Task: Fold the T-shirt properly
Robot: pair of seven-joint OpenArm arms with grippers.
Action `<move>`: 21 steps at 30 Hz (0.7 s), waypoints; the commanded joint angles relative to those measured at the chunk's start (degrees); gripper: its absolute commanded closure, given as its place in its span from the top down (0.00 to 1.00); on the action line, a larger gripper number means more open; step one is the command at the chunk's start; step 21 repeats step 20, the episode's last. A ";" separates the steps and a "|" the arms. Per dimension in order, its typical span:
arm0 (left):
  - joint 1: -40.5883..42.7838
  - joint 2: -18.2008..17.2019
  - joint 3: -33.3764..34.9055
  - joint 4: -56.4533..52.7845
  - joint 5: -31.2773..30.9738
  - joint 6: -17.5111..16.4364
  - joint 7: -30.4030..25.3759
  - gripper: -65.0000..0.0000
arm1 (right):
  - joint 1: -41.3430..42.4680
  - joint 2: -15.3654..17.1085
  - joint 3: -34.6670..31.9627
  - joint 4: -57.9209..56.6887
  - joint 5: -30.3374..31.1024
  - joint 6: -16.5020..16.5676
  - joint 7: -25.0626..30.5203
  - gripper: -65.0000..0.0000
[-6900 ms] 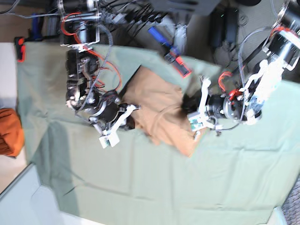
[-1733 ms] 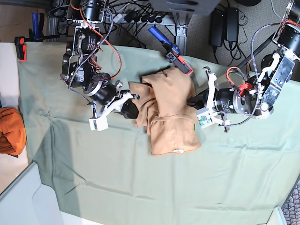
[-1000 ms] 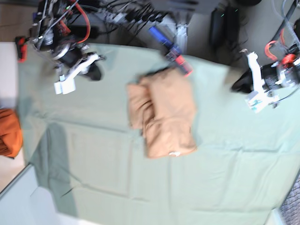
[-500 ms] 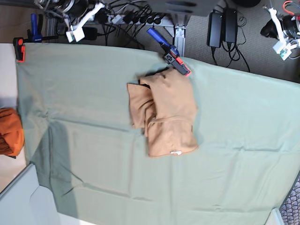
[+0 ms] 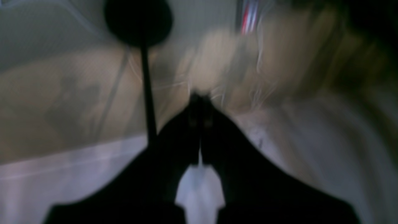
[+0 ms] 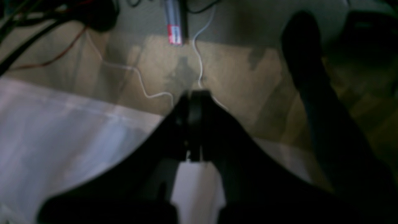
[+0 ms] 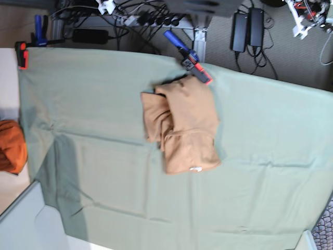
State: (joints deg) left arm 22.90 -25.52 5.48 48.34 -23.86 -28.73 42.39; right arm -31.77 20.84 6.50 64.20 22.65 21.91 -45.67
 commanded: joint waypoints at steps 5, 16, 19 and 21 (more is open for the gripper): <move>-11.91 2.91 6.01 -12.39 5.03 1.36 -1.49 0.00 | 9.27 0.85 -4.59 -12.55 0.24 -2.21 0.26 0.00; -21.92 7.98 18.14 -21.66 6.51 7.08 -9.31 0.00 | 19.87 -0.07 -6.36 -23.10 -2.75 -2.40 -0.59 0.00; -21.88 8.37 18.18 -21.66 6.54 7.04 -10.97 0.00 | 19.85 -0.11 -6.36 -22.99 -2.71 -2.40 0.76 0.00; -21.92 8.37 18.18 -21.64 6.56 6.84 -12.31 0.00 | 19.85 -0.24 -6.36 -22.99 -2.73 -2.40 2.03 0.00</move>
